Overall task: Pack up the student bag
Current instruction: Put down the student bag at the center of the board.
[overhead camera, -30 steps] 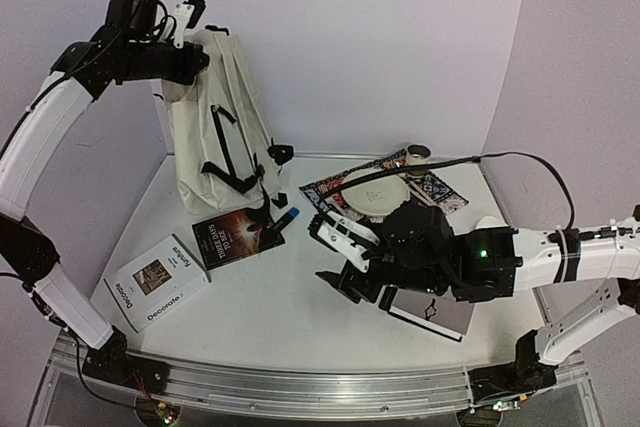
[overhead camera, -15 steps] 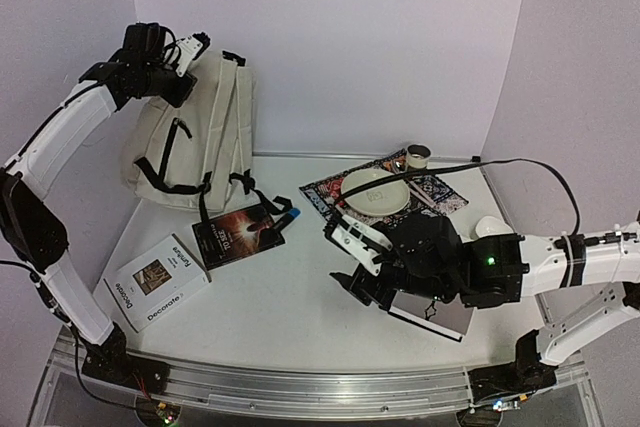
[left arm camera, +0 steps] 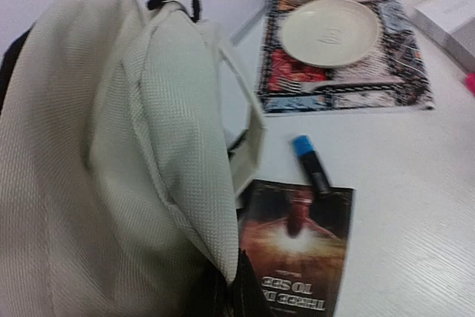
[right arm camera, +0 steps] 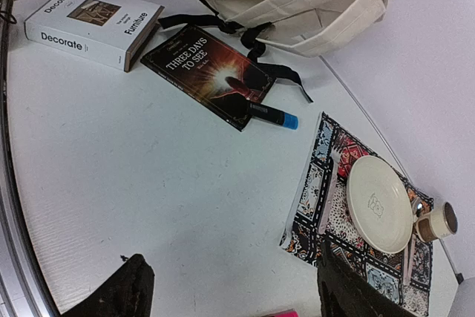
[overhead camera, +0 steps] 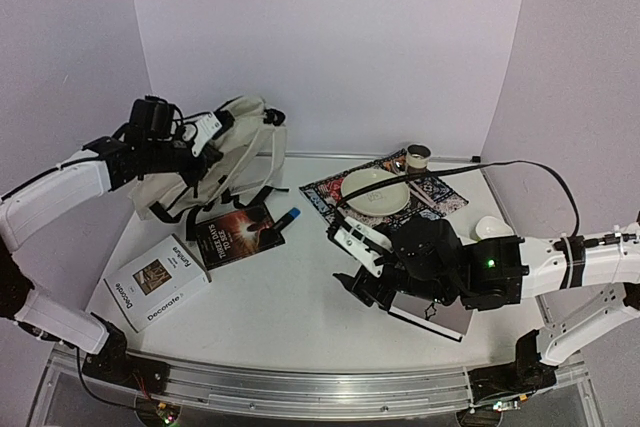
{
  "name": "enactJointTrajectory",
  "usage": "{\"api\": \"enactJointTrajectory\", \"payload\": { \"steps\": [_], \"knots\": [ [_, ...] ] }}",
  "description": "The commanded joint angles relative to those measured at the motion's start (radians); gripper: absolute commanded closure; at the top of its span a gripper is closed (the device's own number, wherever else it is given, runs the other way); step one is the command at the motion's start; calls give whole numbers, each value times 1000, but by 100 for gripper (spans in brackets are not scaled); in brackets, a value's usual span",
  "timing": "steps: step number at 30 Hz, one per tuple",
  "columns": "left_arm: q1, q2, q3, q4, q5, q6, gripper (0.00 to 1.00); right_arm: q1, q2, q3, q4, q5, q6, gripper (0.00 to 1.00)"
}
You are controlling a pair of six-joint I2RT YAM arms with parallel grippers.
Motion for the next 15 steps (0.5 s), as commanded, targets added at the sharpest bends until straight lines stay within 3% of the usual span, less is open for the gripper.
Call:
{"api": "enactJointTrajectory", "payload": {
  "steps": [1, 6, 15],
  "knots": [
    [-156, -78, -75, 85, 58, -65, 100, 3, -17, -3, 14, 28, 15, 24],
    [-219, -138, -163, 81, 178, -186, 100, 3, -26, -5, 15, 36, 16, 24],
    [-477, -176, -328, 70, 145, -398, 100, 3, -43, -2, 16, 56, 6, 22]
  ]
}}
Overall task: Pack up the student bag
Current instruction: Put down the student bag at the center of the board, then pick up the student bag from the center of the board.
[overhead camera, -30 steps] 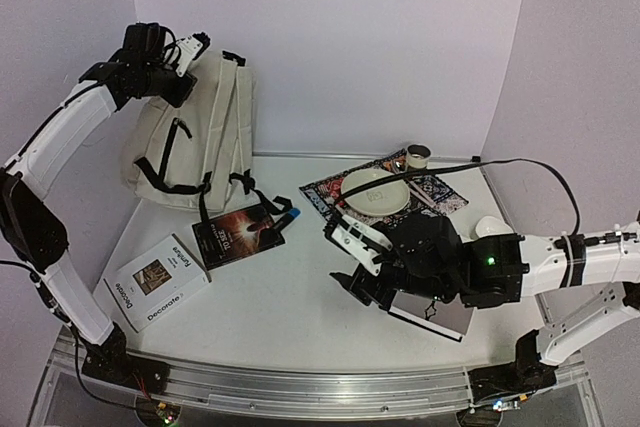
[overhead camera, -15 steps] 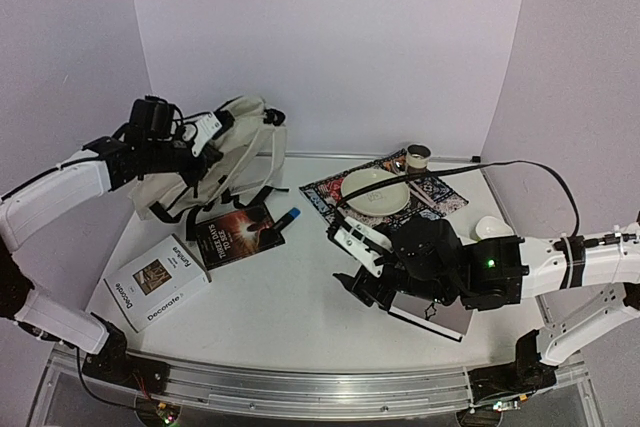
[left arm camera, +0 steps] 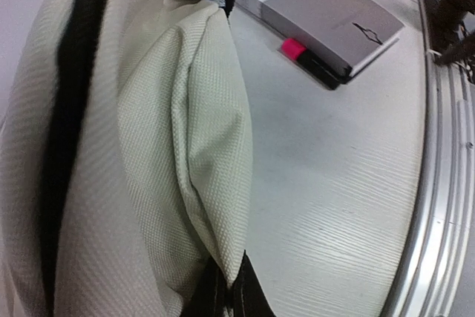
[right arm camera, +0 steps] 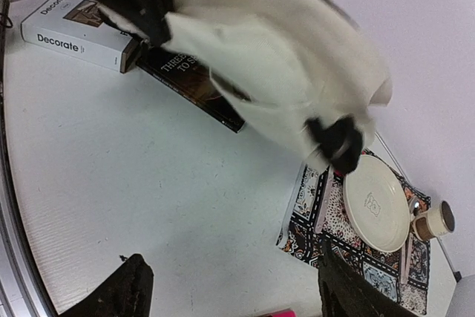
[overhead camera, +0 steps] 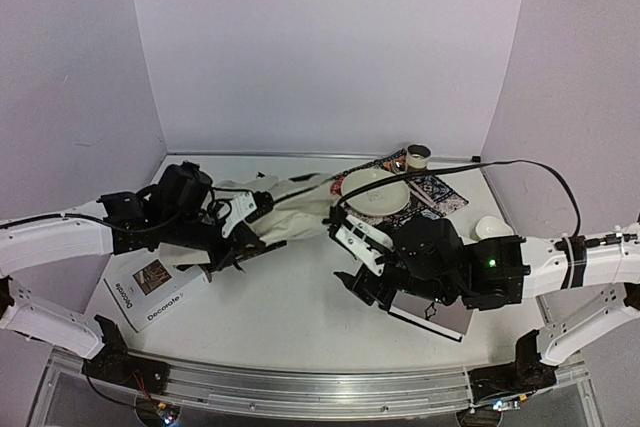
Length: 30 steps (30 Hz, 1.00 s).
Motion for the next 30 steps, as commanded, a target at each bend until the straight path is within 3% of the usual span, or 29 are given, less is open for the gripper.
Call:
{"api": "enactJointTrajectory", "payload": {
  "steps": [1, 4, 7, 14, 20, 23, 30],
  "knots": [
    [-153, -41, -55, 64, 25, -164, 100, 3, -40, -2, 16, 49, 4, 22],
    [-239, -54, -84, 57, -29, -220, 96, 3, -36, 0, 16, 54, 2, 21],
    [-274, -90, -98, 53, -47, -269, 82, 3, -27, 7, 16, 52, 2, 21],
    [-281, -167, -86, 28, -117, -386, 34, 3, 3, 37, 14, 46, 8, 15],
    [-277, -164, -55, -17, -439, -575, 2, -23, 70, 97, -33, 12, 82, 8],
    [-249, -130, -29, -28, -479, -634, 0, -79, 114, 139, -80, -35, 161, 5],
    [-8, 44, 30, -29, -298, -722, 0, -240, 236, 232, -134, -261, 328, 2]
  ]
}}
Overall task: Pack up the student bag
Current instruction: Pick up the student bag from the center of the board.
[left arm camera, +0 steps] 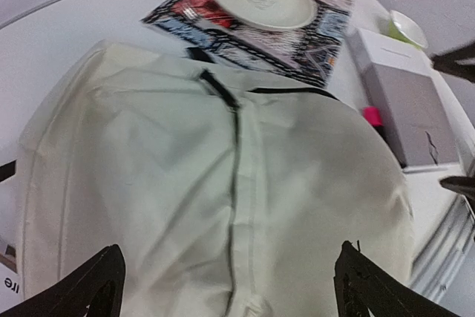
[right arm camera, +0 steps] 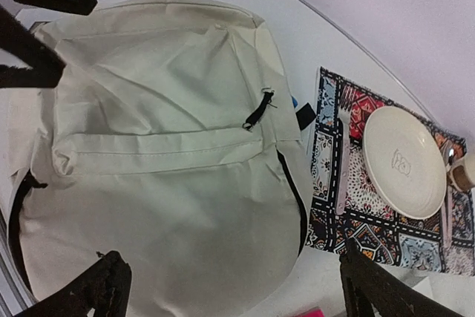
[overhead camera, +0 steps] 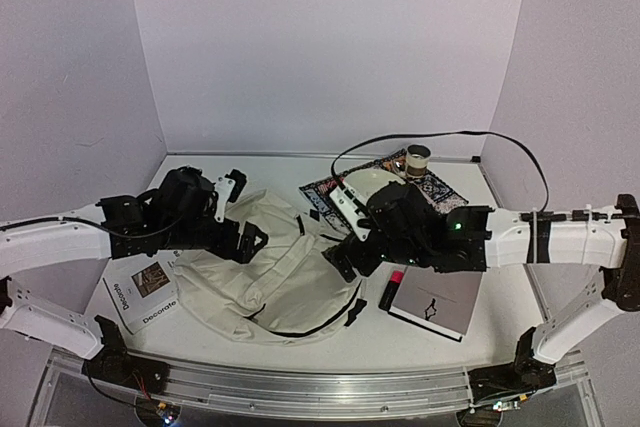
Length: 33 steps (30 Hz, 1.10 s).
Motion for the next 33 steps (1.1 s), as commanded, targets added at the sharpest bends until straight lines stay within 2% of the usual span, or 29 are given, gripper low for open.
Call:
{"api": "enactJointTrajectory", "payload": {
  "steps": [1, 8, 17, 21, 29, 33],
  "knots": [
    [106, 107, 79, -3, 70, -84, 0, -94, 84, 86, -58, -139, 145, 2],
    [141, 288, 167, 46, 150, -76, 1, -228, 255, 198, -62, -251, 200, 2],
    [185, 363, 174, 176, 204, -85, 6, -363, 474, 342, -81, -400, 250, 2],
    [206, 424, 215, 192, 249, -75, 8, -381, 564, 402, -92, -453, 261, 3],
    [225, 550, 314, 193, 341, -81, 16, -383, 658, 429, -97, -505, 279, 25],
    [229, 605, 355, 191, 368, -86, 19, -383, 657, 421, -97, -542, 271, 46]
  ]
}}
